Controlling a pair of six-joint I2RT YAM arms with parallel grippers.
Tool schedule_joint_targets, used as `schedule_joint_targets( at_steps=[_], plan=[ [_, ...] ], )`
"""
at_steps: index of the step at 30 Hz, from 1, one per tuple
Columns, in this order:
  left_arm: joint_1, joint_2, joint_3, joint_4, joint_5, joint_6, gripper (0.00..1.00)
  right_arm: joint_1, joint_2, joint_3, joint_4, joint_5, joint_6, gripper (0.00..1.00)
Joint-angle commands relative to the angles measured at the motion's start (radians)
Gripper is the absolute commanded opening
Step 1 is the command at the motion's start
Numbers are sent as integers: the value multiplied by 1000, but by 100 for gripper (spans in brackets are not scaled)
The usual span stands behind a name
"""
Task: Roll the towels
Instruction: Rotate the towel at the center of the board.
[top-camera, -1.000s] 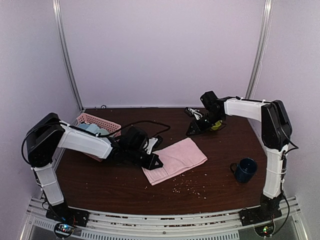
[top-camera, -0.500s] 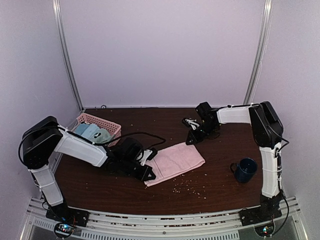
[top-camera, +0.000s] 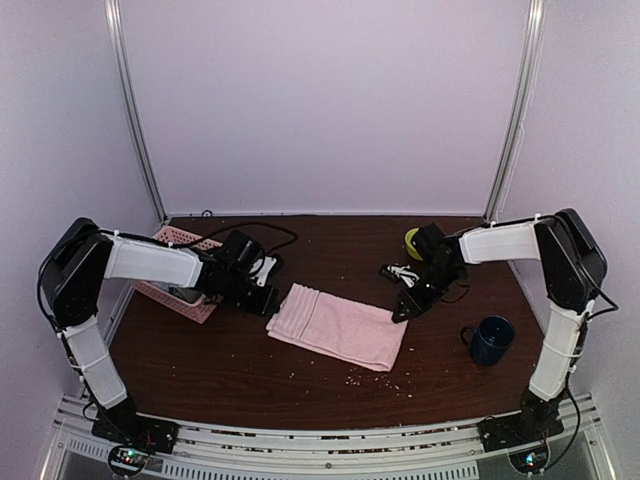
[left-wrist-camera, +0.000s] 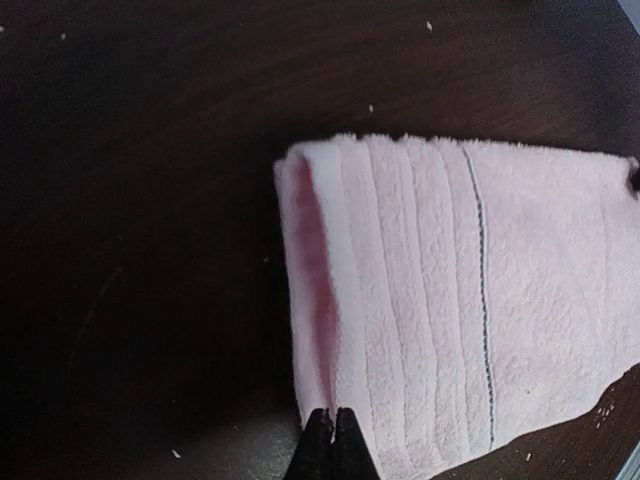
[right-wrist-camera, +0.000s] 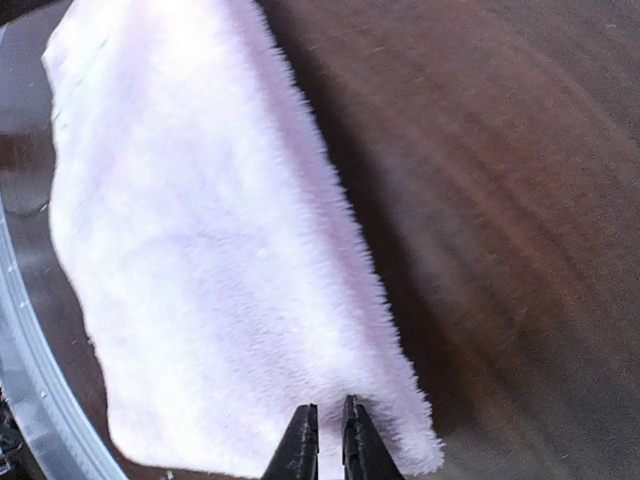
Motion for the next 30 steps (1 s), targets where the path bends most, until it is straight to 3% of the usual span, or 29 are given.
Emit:
schedule_joint_targets(
  at_steps=[1, 6, 11, 21, 30],
  plan=[
    [-5, -27, 105, -68, -59, 72, 3, 8, -69, 71, -187, -112, -119, 14],
    [-18, -62, 54, -28, -5, 34, 10, -30, -61, 170, -164, -41, -146, 26],
    [-23, -13, 43, 121, 116, -43, 12, -31, 40, 247, -145, -36, -209, 28],
    [-12, 280, 296, 1, -38, -43, 12, -30, 85, 157, -113, -23, -195, 27],
    [-13, 525, 634, 1, -9, 69, 11, 25, 57, 27, -190, -76, -242, 26]
  ],
)
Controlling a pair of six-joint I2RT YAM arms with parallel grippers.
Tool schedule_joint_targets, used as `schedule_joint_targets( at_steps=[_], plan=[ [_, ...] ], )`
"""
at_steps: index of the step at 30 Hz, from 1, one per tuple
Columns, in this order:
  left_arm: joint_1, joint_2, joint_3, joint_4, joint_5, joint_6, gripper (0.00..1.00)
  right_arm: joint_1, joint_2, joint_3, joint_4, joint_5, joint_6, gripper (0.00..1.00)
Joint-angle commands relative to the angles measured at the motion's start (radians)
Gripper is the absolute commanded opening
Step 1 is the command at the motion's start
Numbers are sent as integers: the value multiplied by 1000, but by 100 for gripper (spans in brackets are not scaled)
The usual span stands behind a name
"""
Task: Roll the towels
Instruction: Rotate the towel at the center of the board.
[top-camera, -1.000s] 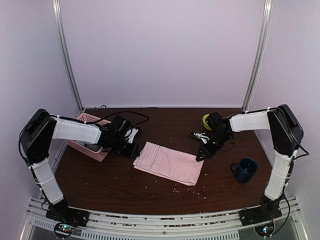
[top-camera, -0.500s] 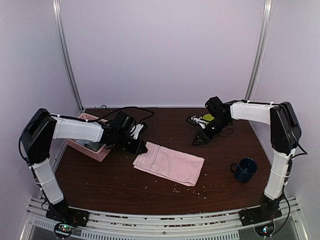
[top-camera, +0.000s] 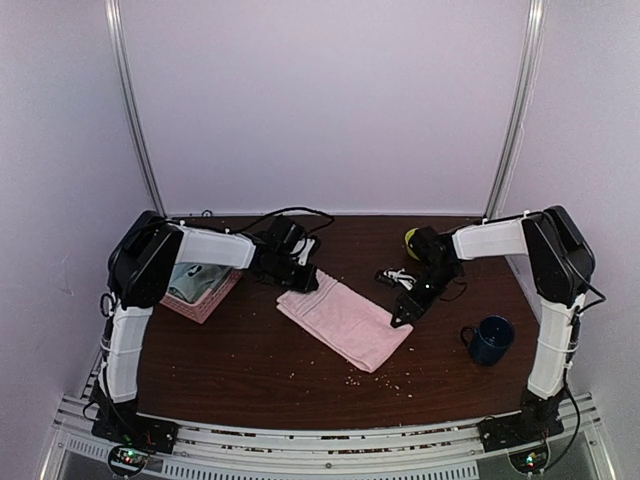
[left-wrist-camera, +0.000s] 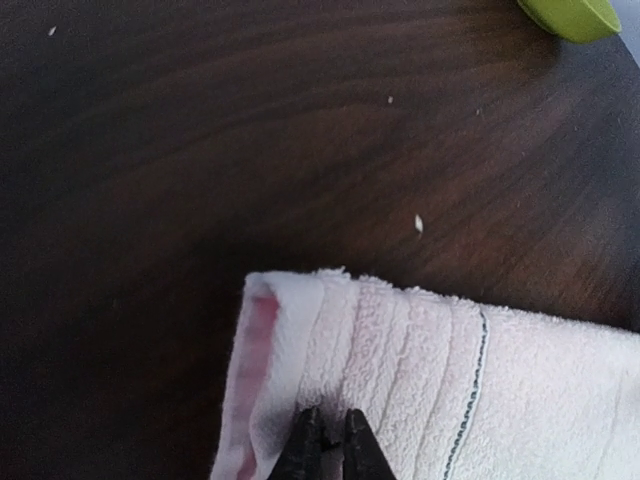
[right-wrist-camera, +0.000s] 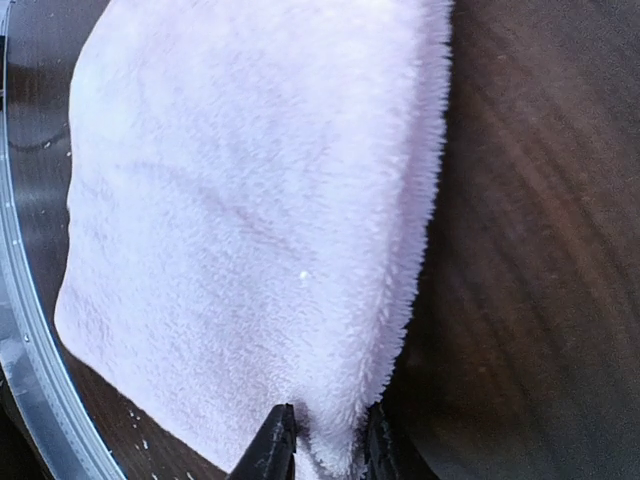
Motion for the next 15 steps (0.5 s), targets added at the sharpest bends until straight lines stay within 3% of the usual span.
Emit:
schedule_joint_targets(
  at_steps=[1, 5, 8, 11, 15],
  plan=[
    [7, 108, 142, 0, 19, 90, 11, 51, -33, -68, -81, -39, -52, 26],
    [6, 236, 354, -34, 111, 123, 11, 85, -54, -79, -153, -184, -136, 28],
    [7, 277, 420, -34, 140, 121, 11, 100, -42, -50, -190, -243, -157, 28],
    [6, 227, 396, -36, 126, 139, 12, 82, -27, -24, -210, -230, -160, 28],
    [-1, 19, 229, 9, 26, 201, 14, 26, -73, -14, -247, -221, -202, 28]
  ],
)
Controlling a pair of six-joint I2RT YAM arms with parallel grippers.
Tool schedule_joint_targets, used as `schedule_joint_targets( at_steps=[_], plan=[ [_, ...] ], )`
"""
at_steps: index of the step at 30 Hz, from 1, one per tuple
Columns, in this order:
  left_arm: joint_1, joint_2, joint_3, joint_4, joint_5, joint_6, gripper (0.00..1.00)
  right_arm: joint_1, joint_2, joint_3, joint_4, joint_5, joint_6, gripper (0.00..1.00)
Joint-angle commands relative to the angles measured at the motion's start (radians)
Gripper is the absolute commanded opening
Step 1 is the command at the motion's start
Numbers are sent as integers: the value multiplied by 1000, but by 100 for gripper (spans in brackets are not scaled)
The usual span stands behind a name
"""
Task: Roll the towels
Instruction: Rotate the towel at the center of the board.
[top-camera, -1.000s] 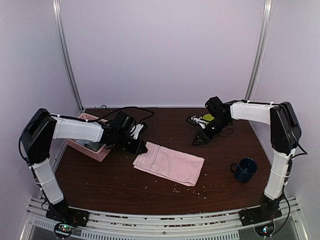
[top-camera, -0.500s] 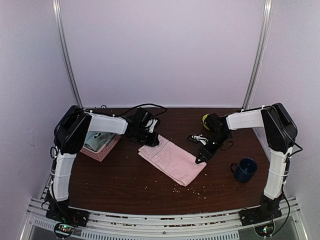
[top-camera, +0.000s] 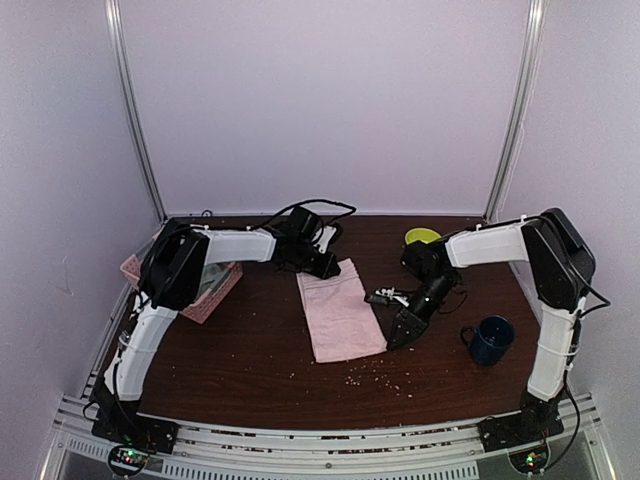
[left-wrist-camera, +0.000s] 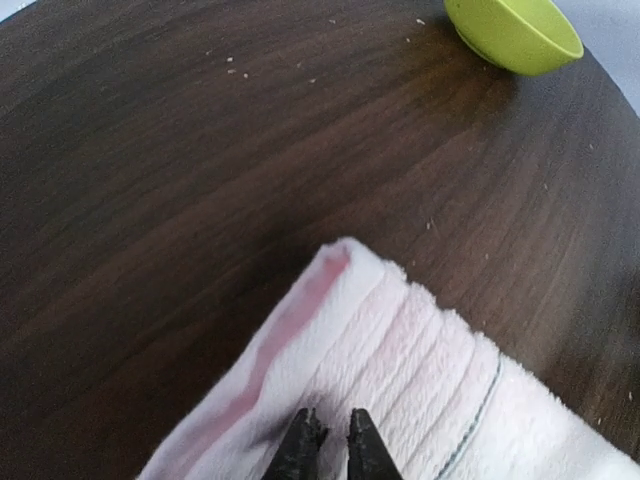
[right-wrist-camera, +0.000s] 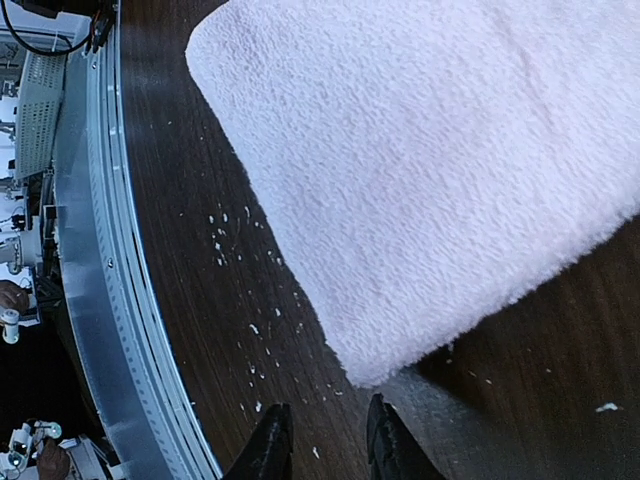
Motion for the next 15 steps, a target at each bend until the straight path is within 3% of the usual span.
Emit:
schedule_joint_targets(
  at_steps=[1, 5, 9, 13, 15],
  plan=[
    [-12, -281, -185, 66, -107, 104, 15, -68, -66, 29, -65, -10, -60, 28],
    [-99, -561, -460, 198, -288, 295, 28, -108, -178, 37, -24, 42, -52, 29],
    [-207, -720, -606, 185, -304, 429, 35, -127, -306, 23, 113, 121, 5, 30],
    [-317, -745, -683, 124, -299, 468, 36, -129, -444, -88, 475, 429, 173, 33],
    [-363, -717, -692, 79, -311, 478, 36, -138, -459, -132, 609, 609, 231, 47]
  ],
)
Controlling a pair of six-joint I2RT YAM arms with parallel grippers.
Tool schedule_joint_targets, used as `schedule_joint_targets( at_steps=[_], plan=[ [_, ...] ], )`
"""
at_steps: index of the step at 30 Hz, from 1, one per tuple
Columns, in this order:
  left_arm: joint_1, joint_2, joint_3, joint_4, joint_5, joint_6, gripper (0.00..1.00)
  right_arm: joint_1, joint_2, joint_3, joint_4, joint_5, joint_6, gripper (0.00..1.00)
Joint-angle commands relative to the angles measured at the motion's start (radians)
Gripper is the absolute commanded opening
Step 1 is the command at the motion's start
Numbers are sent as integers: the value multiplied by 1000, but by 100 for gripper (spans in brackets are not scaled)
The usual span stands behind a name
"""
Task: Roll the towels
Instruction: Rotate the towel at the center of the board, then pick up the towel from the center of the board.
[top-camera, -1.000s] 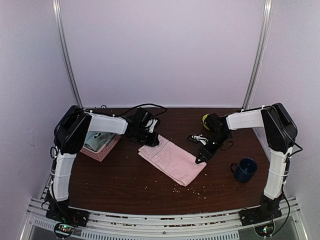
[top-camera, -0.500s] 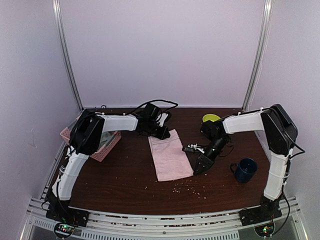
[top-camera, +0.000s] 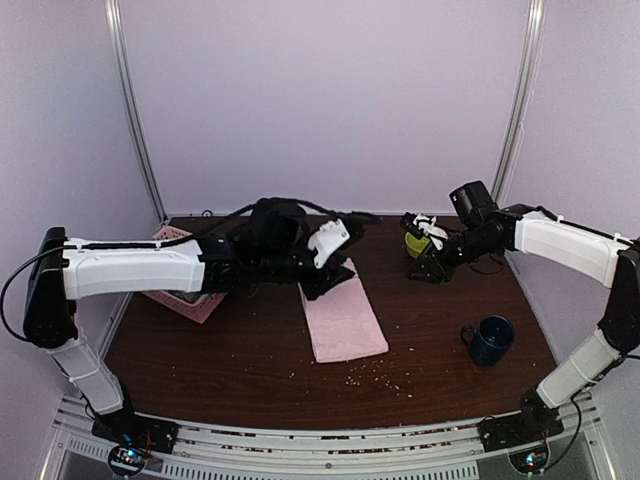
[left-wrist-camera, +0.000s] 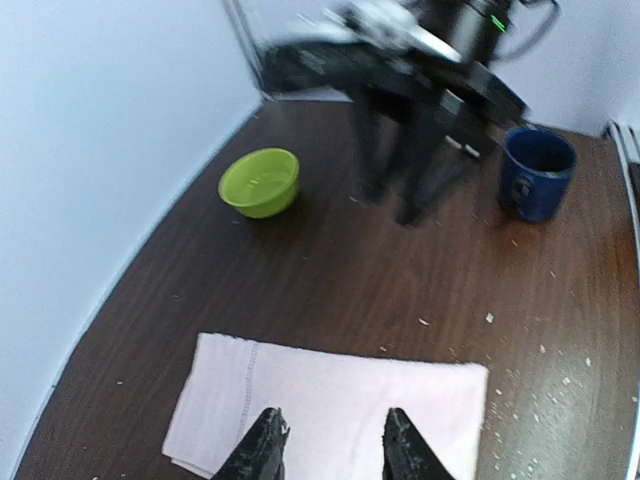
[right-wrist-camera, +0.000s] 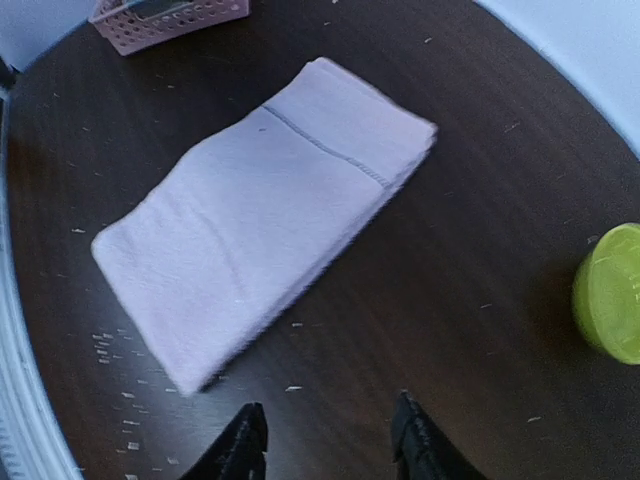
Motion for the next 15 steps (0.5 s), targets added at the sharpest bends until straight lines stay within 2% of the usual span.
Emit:
schedule_joint_targets(
  at_steps=[1, 4, 6, 8, 15],
  plan=[
    [-71, 104, -68, -111, -43, 89, 36, -25, -31, -81, 368, 390, 179, 55],
    [-113, 168, -70, -132, -29, 83, 36, -49, 19, -25, 319, 317, 213, 65],
    [-134, 207, -68, -129, -20, 79, 36, -50, -1, -56, 355, 316, 212, 80],
    [-148, 239, -67, -110, -20, 75, 36, -51, -27, -100, 398, 311, 203, 88],
    [-151, 330, -39, -121, -3, 66, 37, -51, -37, -132, 375, 262, 172, 89]
  ],
)
